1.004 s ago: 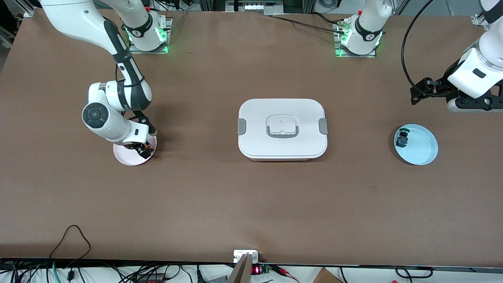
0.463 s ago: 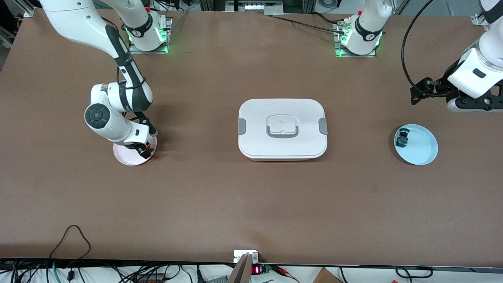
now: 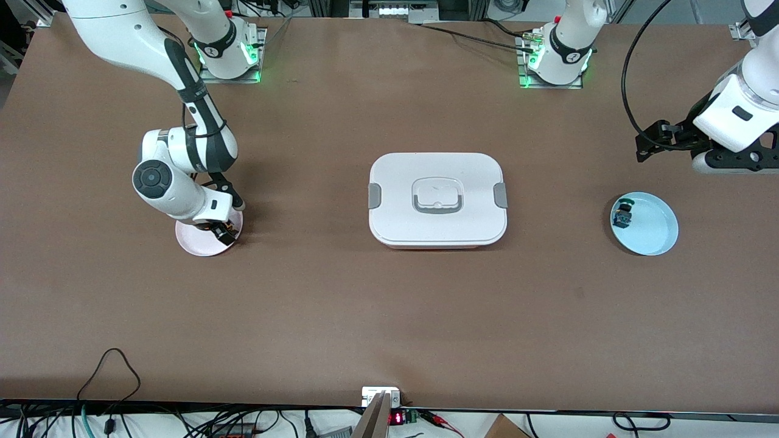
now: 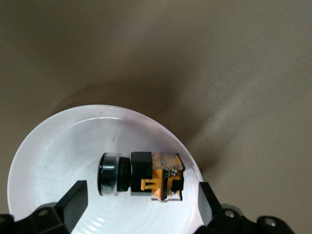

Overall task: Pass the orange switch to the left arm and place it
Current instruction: 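Close the right gripper on the orange switch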

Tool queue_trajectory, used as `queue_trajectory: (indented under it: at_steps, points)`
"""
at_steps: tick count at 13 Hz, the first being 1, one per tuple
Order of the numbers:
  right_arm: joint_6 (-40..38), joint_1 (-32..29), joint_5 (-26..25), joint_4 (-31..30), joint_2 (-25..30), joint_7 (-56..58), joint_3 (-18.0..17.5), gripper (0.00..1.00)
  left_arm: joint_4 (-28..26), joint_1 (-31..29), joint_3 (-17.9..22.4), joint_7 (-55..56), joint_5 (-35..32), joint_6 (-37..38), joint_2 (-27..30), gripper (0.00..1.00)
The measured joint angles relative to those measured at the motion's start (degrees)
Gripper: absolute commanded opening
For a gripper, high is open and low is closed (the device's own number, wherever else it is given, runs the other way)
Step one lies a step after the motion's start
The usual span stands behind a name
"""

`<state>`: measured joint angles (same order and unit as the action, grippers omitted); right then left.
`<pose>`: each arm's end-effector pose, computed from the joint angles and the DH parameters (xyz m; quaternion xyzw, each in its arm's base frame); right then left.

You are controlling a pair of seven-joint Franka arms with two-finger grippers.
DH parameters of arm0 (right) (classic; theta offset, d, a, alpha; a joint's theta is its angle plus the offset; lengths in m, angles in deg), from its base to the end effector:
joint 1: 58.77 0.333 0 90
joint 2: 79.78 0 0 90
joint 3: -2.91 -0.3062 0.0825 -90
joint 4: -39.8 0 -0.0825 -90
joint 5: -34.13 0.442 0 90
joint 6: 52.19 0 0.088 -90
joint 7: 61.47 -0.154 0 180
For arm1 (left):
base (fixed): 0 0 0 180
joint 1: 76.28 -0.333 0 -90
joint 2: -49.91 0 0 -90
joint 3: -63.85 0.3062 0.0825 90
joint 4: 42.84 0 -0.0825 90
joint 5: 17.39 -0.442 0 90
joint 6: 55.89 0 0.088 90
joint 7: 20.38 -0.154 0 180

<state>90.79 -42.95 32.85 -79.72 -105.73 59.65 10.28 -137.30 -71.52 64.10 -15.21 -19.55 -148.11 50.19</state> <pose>0.6030 0.0837 0.0996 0.4121 0.9102 -0.0401 0.0025 0.6091 -0.0423 0.5328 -0.9997 -0.0047 0.0155 0.0202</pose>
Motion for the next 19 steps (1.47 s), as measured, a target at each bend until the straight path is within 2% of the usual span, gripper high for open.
queue_trajectory:
  at_steps: [18, 19]
  points:
    - [1.58, 0.02, 0.23, -1.06, -0.47, -0.49, -0.19, 1.00, 0.00, 0.00, 0.00, 0.00, 0.00, 0.00, 0.00, 1.00]
    - [1.71, 0.02, 0.31, -1.17, -0.53, -0.53, -0.20, 0.94, 0.00, 0.00, 0.00, 0.00, 0.00, 0.00, 0.00, 1.00]
